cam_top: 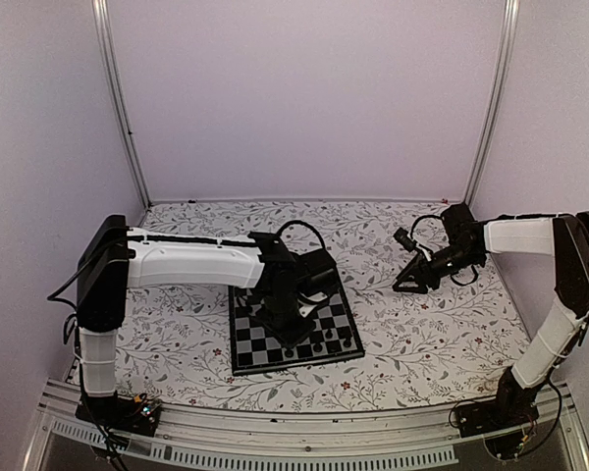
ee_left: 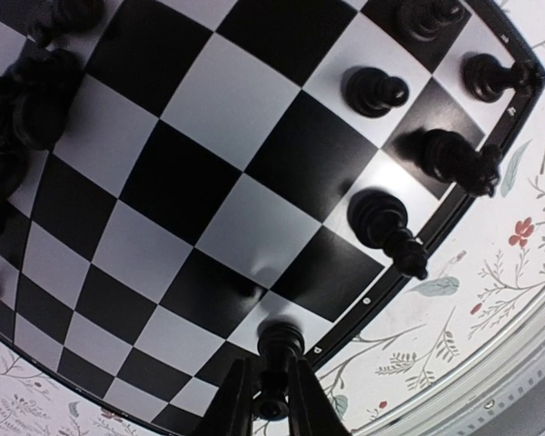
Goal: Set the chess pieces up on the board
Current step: Place the chess piece on the chessboard, then pick up the chess piece from the chessboard.
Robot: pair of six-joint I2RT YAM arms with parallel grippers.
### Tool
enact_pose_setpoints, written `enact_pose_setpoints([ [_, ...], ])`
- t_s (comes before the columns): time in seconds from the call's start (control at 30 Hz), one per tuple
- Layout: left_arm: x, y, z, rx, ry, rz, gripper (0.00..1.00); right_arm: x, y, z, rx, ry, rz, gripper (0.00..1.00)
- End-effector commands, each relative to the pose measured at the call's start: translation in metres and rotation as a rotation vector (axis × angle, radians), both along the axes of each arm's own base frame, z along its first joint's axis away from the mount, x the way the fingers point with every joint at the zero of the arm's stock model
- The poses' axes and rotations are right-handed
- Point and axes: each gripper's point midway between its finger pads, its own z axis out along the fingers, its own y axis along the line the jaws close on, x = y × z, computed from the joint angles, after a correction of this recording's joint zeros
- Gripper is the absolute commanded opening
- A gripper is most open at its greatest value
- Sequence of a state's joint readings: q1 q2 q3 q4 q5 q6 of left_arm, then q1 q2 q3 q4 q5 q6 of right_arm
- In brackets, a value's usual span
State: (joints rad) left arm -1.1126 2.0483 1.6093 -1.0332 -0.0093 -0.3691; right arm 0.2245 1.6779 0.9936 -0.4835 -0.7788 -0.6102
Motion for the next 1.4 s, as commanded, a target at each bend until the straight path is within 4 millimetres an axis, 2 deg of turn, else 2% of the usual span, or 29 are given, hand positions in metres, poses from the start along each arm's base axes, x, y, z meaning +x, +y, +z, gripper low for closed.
enact_pose_setpoints([
  [0.0, -0.003, 0.000, 0.004, 0.003, -0.009, 0.000, 0.16, 0.004, 0.005, 0.004, 0.015, 0.000, 0.018, 0.51],
  [0.1, -0.004, 0.000, 0.005, 0.000, -0.007, -0.002, 0.22, 0.004, 0.005, 0.003, 0.014, 0.002, 0.018, 0.52],
  [0.23, -0.002, -0.007, 0.018, -0.035, -0.015, -0.008, 0.29, 0.004, 0.004, 0.002, 0.012, 0.002, 0.017, 0.52],
  [0.37, 0.005, -0.018, 0.057, -0.100, -0.059, -0.016, 0.33, 0.004, 0.004, 0.001, 0.008, 0.004, 0.018, 0.52],
  [0.43, 0.019, -0.018, 0.083, -0.126, -0.139, 0.003, 0.37, 0.003, 0.004, 0.000, 0.006, 0.004, 0.019, 0.52],
  [0.5, 0.039, -0.006, 0.101, -0.135, -0.215, 0.063, 0.41, 0.004, 0.004, 0.000, 0.006, 0.003, 0.019, 0.52],
  [0.53, 0.050, 0.005, 0.103, -0.129, -0.241, 0.106, 0.41, 0.004, 0.004, 0.000, 0.005, 0.006, 0.020, 0.52],
  [0.7, 0.090, 0.071, 0.072, -0.036, -0.256, 0.301, 0.39, 0.004, 0.004, -0.002, 0.000, 0.008, 0.022, 0.52],
  [0.8, 0.099, 0.092, 0.054, -0.018, -0.233, 0.354, 0.40, 0.004, 0.003, -0.003, -0.005, 0.006, 0.022, 0.52],
  [1.0, 0.108, 0.101, 0.029, -0.034, -0.187, 0.379, 0.41, 0.004, 0.002, -0.005, -0.013, 0.008, 0.020, 0.52],
  [1.37, 0.118, 0.100, 0.000, -0.042, -0.122, 0.370, 0.37, 0.003, 0.002, -0.013, -0.021, 0.030, 0.025, 0.52],
])
